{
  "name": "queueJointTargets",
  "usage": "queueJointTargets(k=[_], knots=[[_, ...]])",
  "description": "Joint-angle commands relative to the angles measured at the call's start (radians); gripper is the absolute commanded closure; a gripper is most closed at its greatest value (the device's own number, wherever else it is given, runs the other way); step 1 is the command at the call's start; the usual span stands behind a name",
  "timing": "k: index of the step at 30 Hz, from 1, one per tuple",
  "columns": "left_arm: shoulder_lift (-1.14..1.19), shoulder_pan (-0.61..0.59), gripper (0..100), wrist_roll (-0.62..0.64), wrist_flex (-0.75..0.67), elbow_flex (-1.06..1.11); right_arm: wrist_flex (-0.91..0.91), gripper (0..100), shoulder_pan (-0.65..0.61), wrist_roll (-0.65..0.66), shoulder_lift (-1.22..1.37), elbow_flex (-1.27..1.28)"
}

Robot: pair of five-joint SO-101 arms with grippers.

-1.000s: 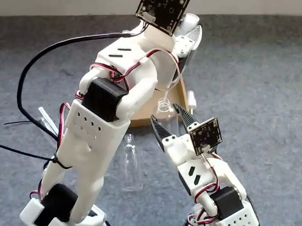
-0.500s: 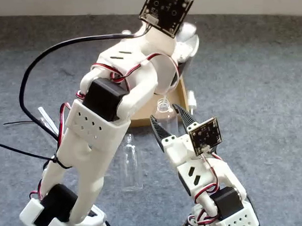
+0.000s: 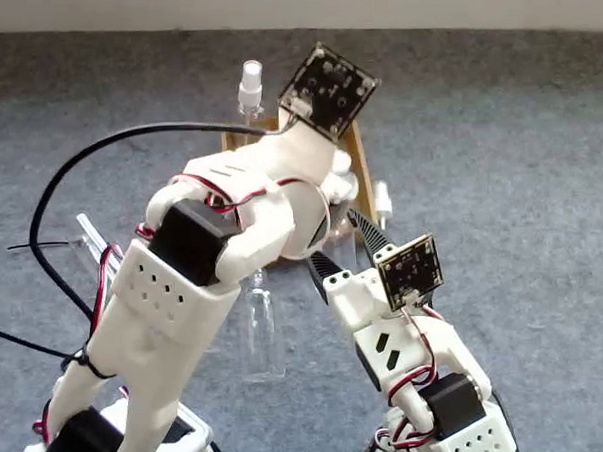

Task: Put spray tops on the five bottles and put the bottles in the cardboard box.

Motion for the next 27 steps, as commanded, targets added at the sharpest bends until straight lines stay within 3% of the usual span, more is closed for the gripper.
queueJointTargets(k=[1,8,19,27], knots=[[-0.105,0.001,99,-0.005,-0.06,0.128,-0.027,99.5,0.022,-0.032,-0.002,-0.024],[-0.179,0.001,84,-0.005,-0.054,0.186,-0.027,99.5,0.022,-0.032,-0.002,-0.024],[-0.173,-0.001,84,-0.005,-0.058,-0.07,-0.027,99.5,0.019,-0.031,-0.002,-0.018],[-0.073,-0.085,84,-0.066,-0.055,-0.041,-0.027,99.5,0.018,-0.031,-0.002,-0.016]])
